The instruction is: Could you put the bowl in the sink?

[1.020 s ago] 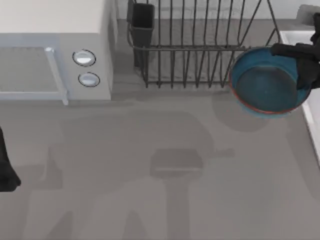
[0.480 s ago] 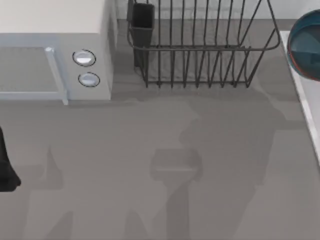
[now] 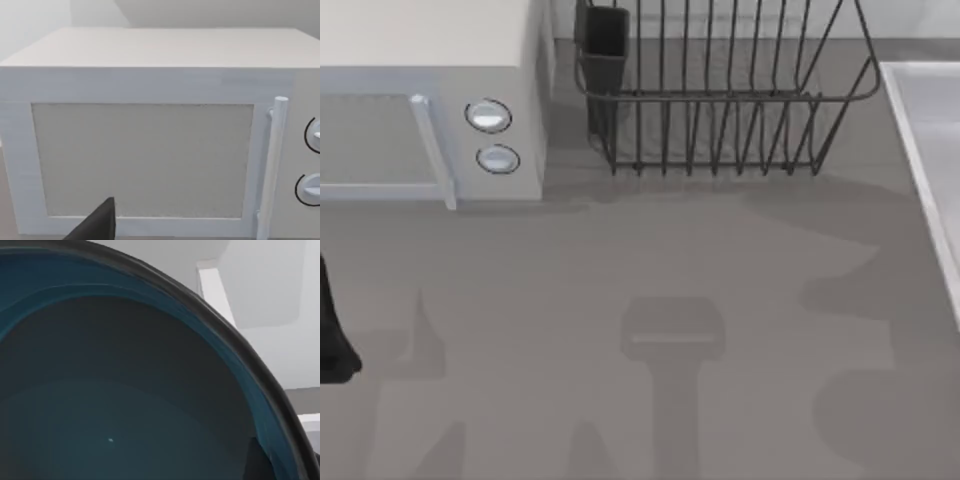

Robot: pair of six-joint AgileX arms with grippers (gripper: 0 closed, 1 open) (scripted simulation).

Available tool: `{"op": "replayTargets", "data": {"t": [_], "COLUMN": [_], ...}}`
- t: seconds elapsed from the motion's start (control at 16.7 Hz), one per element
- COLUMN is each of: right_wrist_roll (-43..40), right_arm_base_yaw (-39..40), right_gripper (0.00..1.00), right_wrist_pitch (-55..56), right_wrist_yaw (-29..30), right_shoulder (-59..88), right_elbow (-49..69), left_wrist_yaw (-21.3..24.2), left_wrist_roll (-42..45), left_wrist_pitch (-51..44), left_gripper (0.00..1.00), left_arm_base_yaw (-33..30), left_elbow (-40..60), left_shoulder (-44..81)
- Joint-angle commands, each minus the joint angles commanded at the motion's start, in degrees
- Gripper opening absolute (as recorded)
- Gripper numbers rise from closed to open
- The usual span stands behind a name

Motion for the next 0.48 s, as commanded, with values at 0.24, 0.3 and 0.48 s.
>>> {"op": "replayTargets", "data": {"t": [0.24, 0.3, 0.48], "right_wrist_roll": [-1.8, -2.0, -2.1], "right_arm_base_yaw": [-4.2, -4.7, -5.0], "right_gripper": [0.00, 0.00, 0.00], "right_wrist_pitch": [11.8, 13.3, 14.4], "right_wrist_yaw": [-2.1, -2.3, -2.5], "right_shoulder": [-3.2, -3.6, -4.0], "right_elbow": [-6.7, -7.6, -8.2], "left_wrist_yaw": [0.0, 0.0, 0.0], "left_wrist_roll": [0.0, 0.0, 0.0], "left_wrist_pitch": [0.0, 0.0, 0.0], "left_gripper": [1.00, 1.00, 1.00], "left_arm_base_yaw": [0.0, 0.0, 0.0], "left_elbow": [0.0, 0.0, 0.0], "left_shoulder": [0.0, 0.0, 0.0]}}
